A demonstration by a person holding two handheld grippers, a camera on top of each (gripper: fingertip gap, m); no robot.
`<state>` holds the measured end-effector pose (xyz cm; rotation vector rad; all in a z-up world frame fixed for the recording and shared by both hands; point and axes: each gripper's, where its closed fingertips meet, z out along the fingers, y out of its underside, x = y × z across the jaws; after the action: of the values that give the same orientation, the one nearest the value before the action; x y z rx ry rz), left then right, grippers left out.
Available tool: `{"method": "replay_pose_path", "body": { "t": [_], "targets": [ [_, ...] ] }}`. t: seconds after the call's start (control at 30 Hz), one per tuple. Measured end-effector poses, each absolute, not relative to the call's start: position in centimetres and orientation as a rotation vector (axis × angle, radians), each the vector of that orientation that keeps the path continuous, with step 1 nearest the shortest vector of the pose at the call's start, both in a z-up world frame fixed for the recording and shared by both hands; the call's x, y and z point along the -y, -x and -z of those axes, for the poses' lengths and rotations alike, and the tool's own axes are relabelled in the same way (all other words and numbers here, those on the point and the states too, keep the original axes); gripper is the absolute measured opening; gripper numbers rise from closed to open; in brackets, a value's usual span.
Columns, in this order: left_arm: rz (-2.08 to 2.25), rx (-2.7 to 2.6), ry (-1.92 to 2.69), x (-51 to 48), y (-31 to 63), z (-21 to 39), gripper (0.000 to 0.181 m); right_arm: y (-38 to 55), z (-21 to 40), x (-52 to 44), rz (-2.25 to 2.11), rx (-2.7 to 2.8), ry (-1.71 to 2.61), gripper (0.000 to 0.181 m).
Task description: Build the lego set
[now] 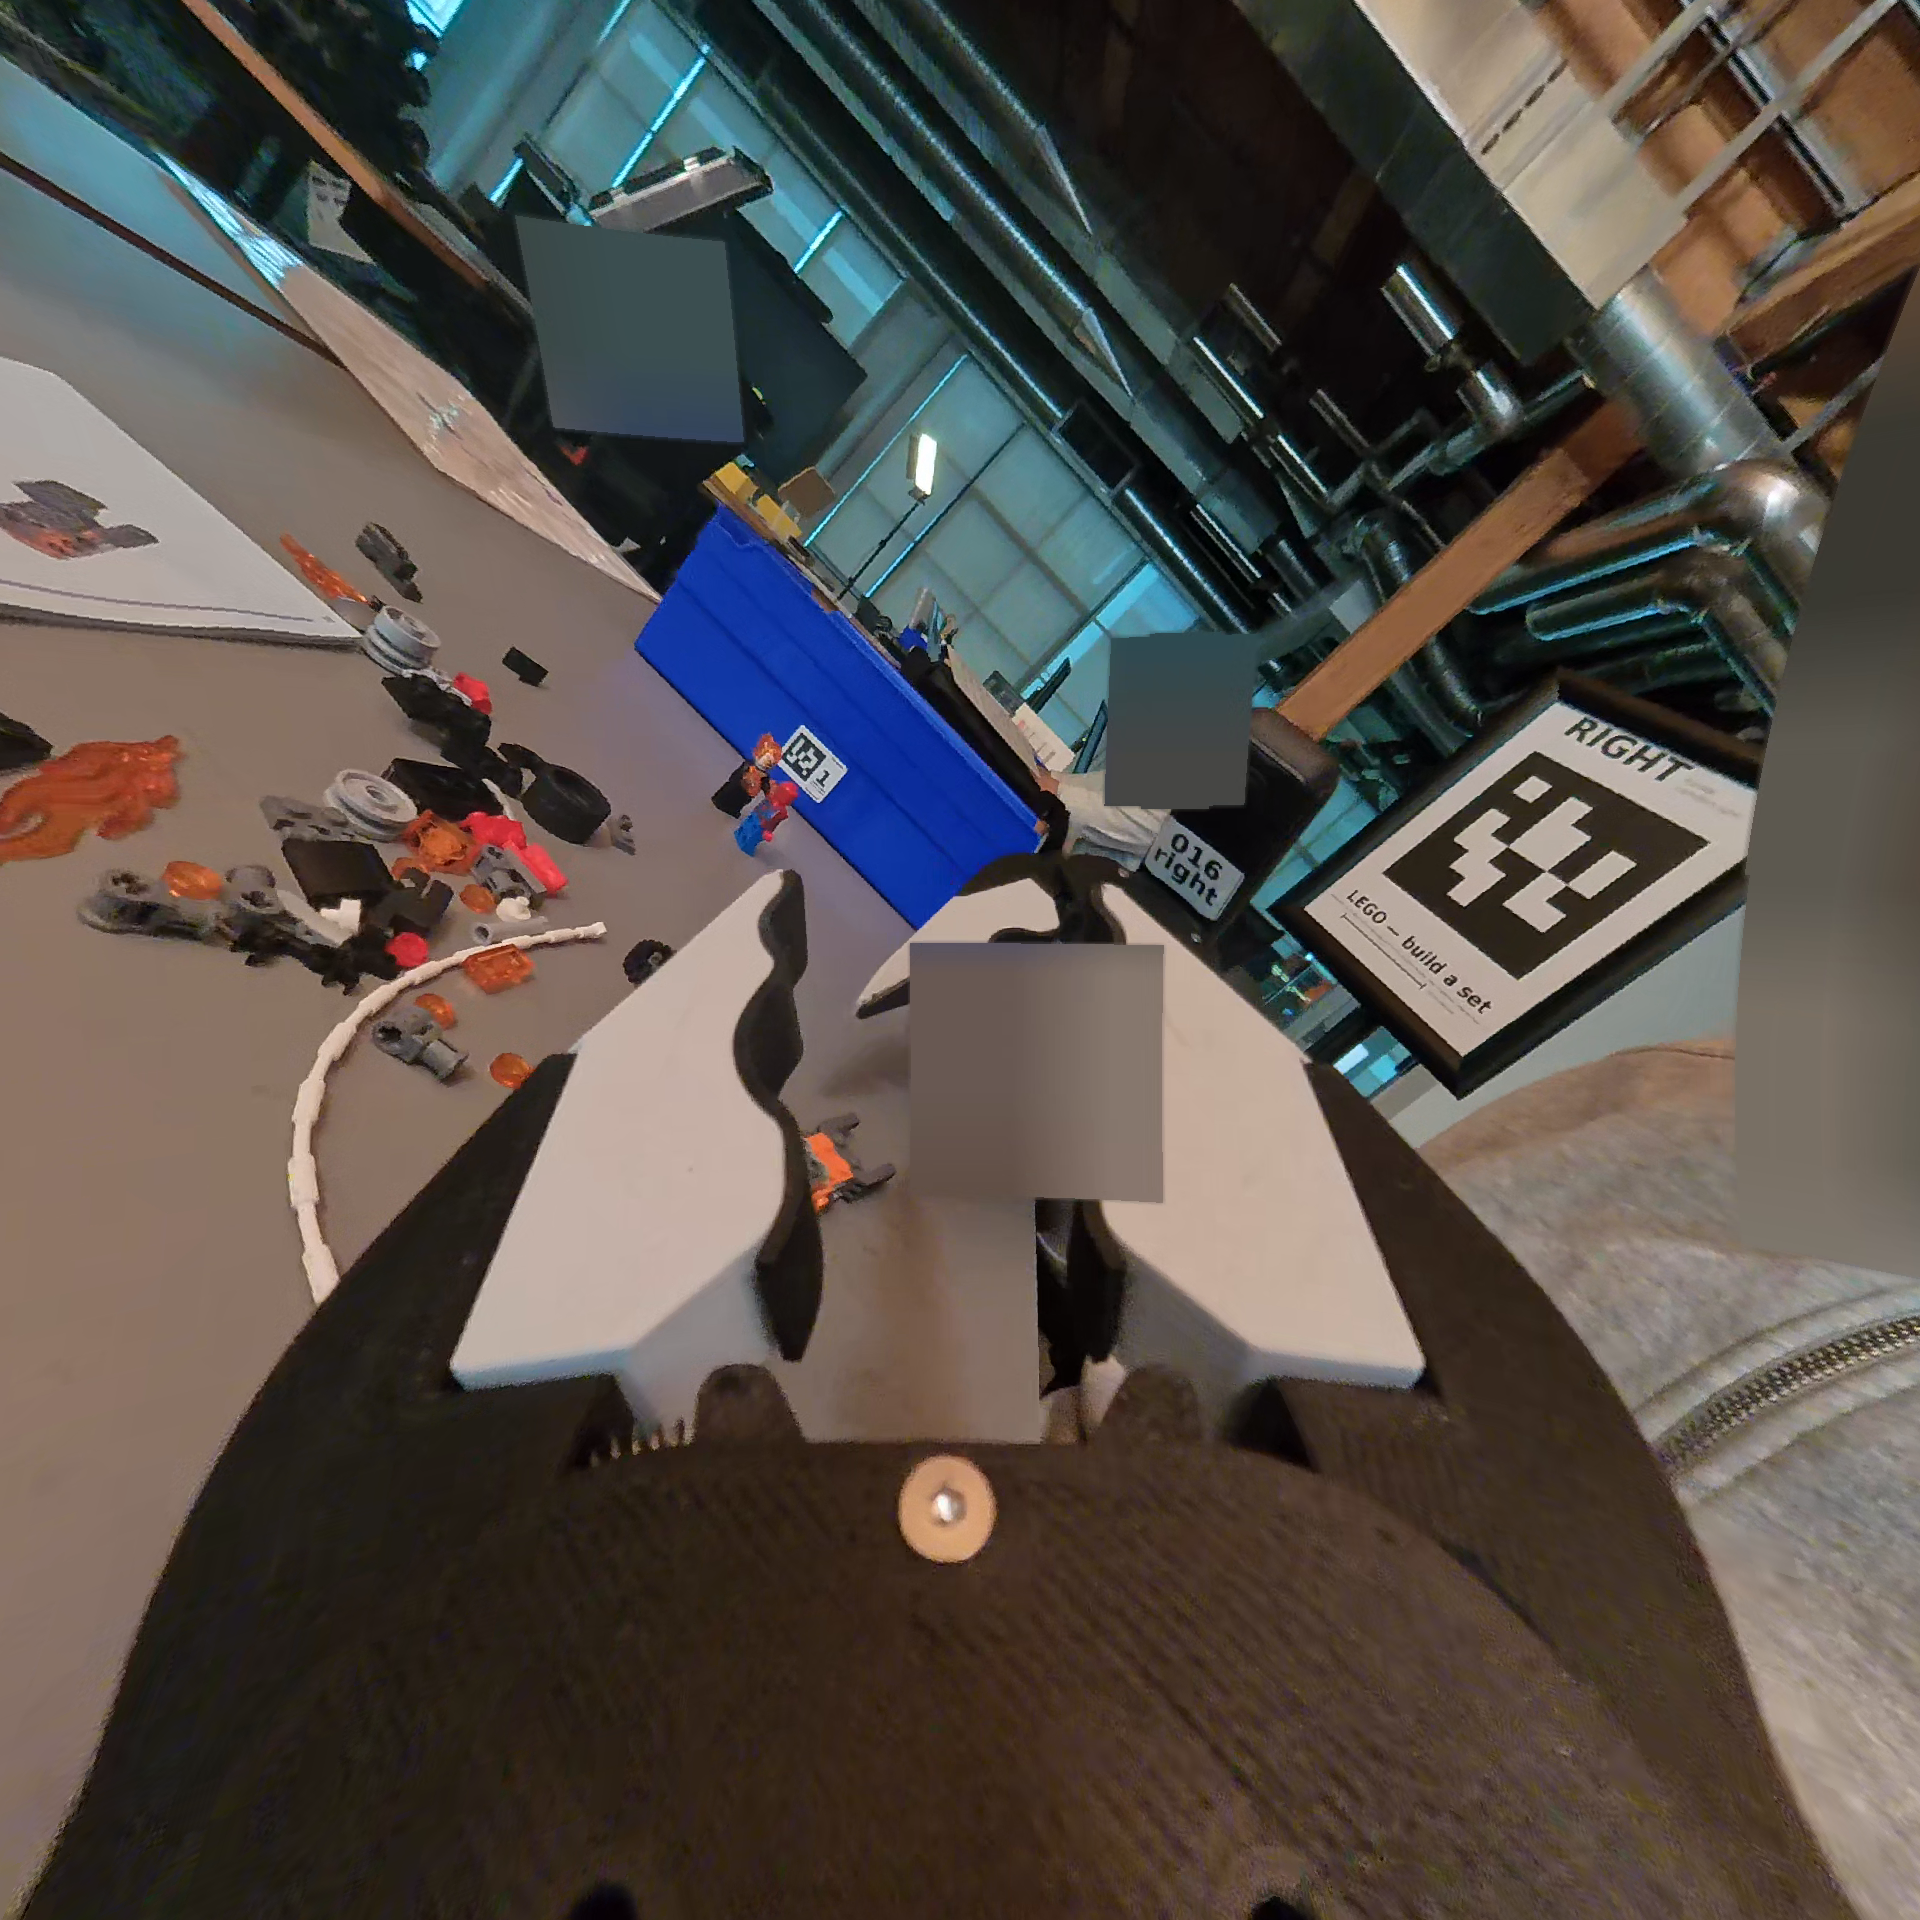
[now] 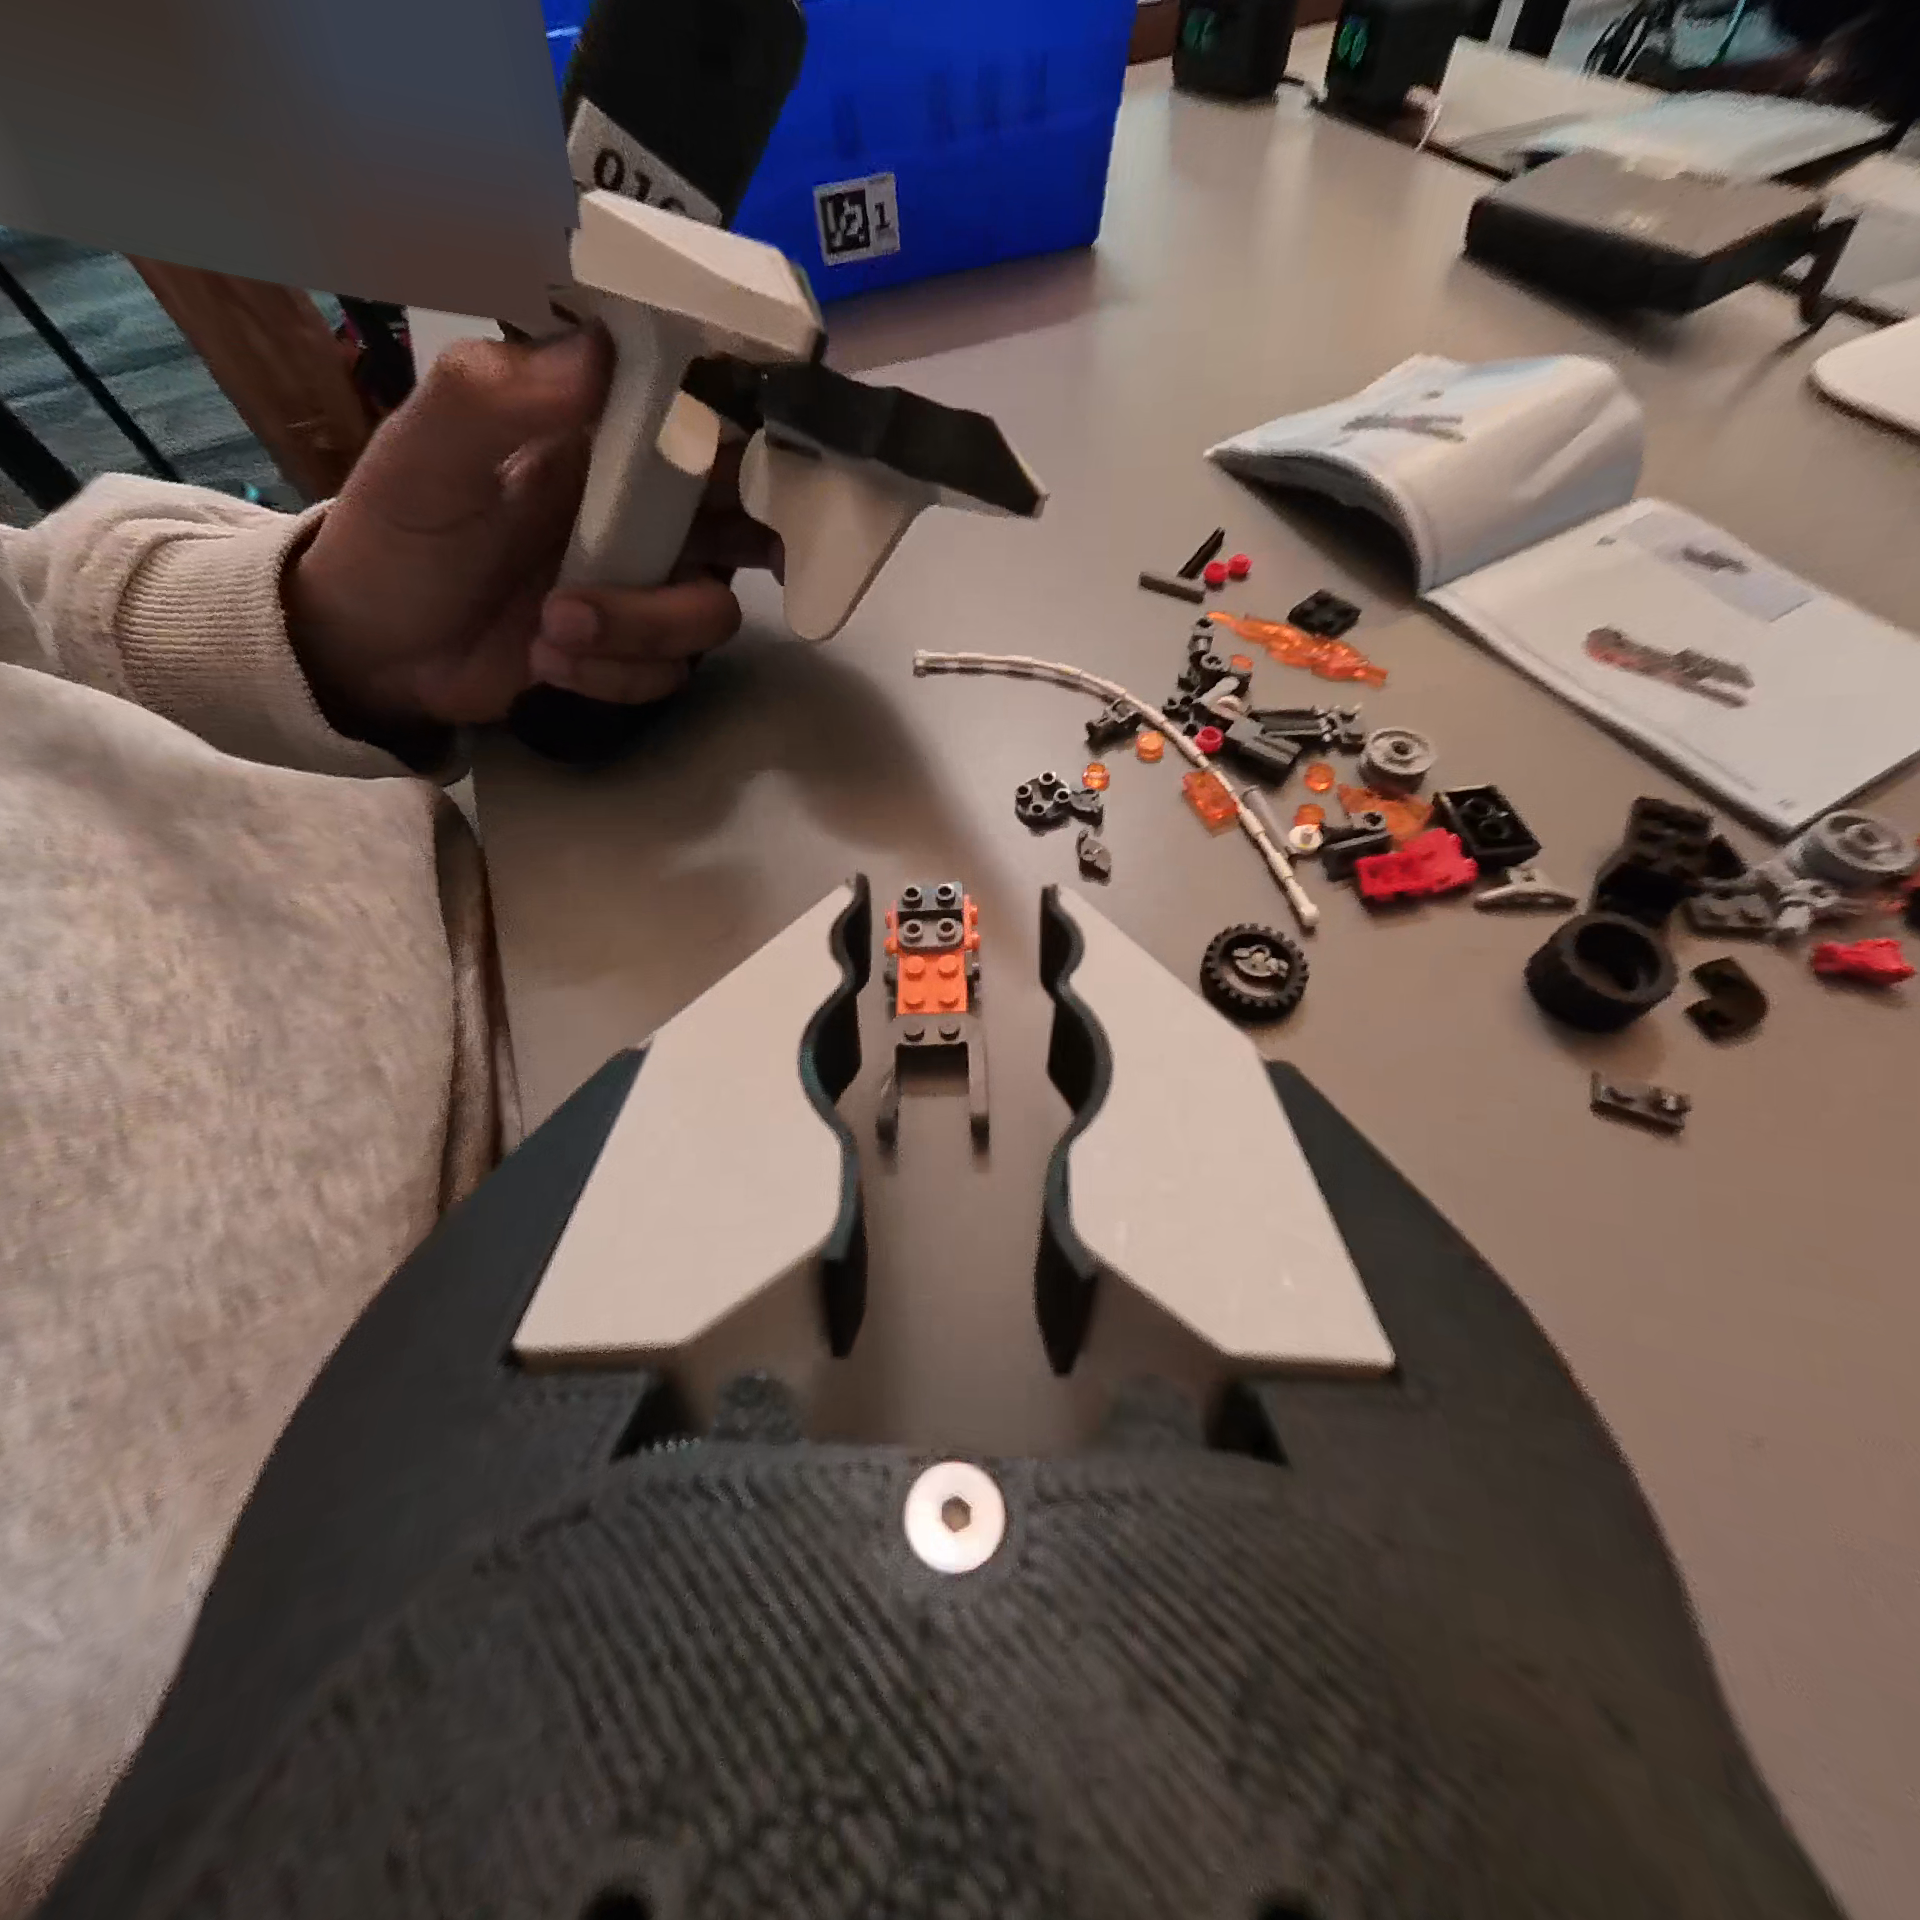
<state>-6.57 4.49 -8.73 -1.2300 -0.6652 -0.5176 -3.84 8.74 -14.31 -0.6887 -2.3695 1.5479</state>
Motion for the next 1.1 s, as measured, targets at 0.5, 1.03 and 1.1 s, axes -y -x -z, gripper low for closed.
{"method": "replay_pose_path", "body": {
  "t": [0.5, 1.03, 1.1],
  "targets": [
    [0.614, 0.676, 1.126, -3.7, 7.0, 8.1, 0.052, 3.9, 14.3, -8.5, -1.495, 2.349, 0.616, 0.034],
    [0.621, 0.681, 1.116, -3.7, 7.1, 8.1, 0.052, 3.8, 15.0, -8.4, -1.45, 2.389, 0.622, 0.034],
    [0.622, 0.681, 1.115, -3.7, 7.1, 8.1, 0.052, 3.8, 15.0, -8.4, -1.445, 2.396, 0.622, 0.034]
  ]
}}
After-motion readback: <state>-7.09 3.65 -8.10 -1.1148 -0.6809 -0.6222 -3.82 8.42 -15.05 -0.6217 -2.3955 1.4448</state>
